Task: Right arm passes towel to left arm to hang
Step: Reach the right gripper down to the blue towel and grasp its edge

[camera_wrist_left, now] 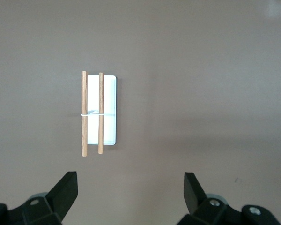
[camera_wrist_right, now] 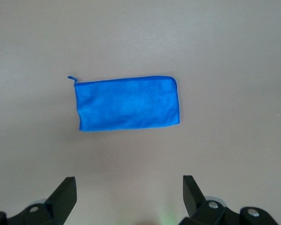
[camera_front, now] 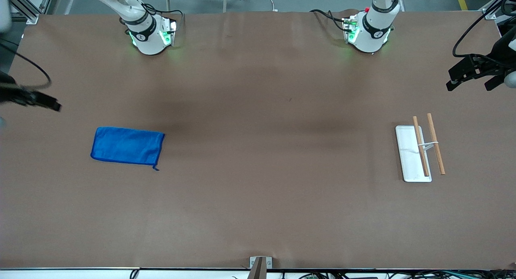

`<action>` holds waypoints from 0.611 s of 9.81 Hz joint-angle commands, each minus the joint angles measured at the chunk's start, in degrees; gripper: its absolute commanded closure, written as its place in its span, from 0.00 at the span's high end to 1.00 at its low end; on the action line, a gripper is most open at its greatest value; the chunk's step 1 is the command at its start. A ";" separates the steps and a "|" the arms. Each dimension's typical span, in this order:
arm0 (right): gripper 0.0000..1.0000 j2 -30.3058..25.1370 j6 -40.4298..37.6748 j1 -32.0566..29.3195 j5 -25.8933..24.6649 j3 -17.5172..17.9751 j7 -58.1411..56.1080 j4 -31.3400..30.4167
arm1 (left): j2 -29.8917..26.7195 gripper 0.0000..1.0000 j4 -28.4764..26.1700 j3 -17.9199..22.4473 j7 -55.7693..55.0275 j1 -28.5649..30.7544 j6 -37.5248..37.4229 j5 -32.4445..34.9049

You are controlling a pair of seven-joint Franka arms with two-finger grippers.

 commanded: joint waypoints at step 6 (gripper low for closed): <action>1.00 9.07 47.07 -4.69 0.14 0.17 -13.44 -34.06 | 0.19 1.00 0.40 1.08 1.72 1.16 -0.83 -2.89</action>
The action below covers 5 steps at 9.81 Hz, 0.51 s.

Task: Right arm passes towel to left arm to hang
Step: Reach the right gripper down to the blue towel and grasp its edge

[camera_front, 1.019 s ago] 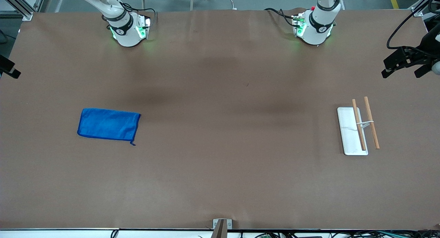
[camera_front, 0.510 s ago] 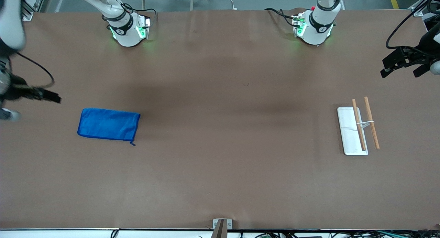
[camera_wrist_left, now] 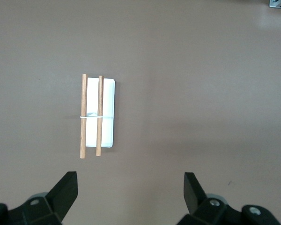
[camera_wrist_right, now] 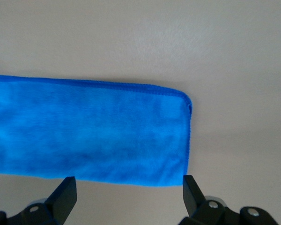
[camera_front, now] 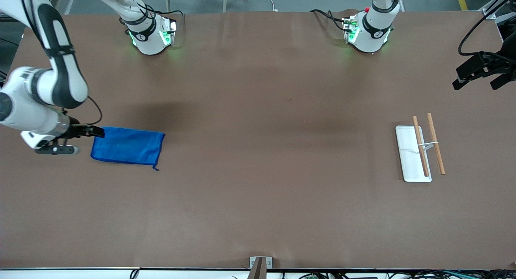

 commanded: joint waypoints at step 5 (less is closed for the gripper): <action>1.00 7.97 16.26 -0.28 0.42 1.93 -1.03 -4.67 | 0.67 1.00 -0.08 0.11 0.99 0.18 -0.75 -0.51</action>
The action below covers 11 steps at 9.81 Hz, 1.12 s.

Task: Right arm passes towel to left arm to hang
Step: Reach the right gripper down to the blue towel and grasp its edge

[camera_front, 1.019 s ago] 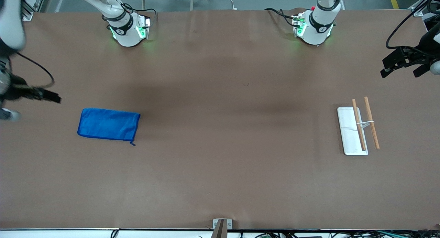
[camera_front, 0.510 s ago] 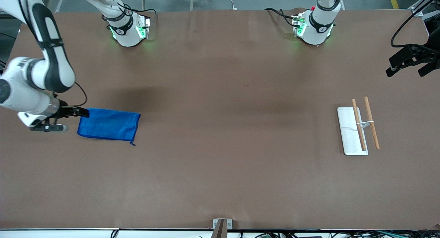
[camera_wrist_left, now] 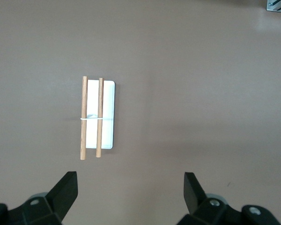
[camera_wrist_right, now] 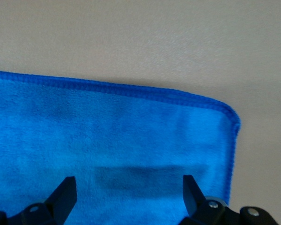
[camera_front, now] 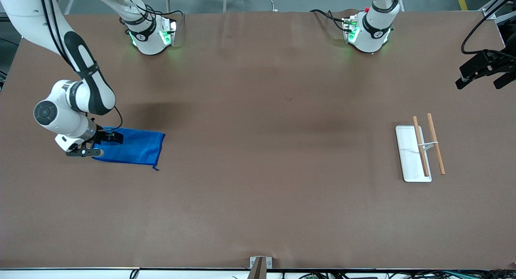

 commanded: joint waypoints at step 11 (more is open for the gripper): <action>0.00 -5.83 -11.86 1.51 0.42 0.91 0.01 4.36 | 0.87 1.00 1.15 0.07 1.06 0.45 -2.58 -0.73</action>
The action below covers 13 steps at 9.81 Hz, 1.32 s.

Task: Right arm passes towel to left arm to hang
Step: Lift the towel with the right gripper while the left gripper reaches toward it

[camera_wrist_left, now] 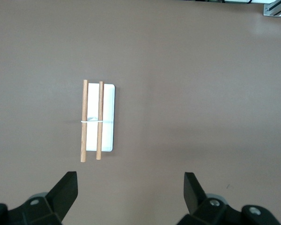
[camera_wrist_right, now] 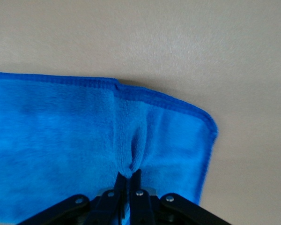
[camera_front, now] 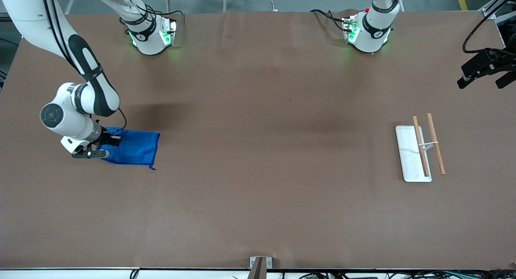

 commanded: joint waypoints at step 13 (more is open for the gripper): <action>0.00 -11.29 -25.50 33.22 35.87 1.13 31.33 26.05 | 1.15 0.99 -1.78 -1.42 6.87 -1.49 -3.14 -1.16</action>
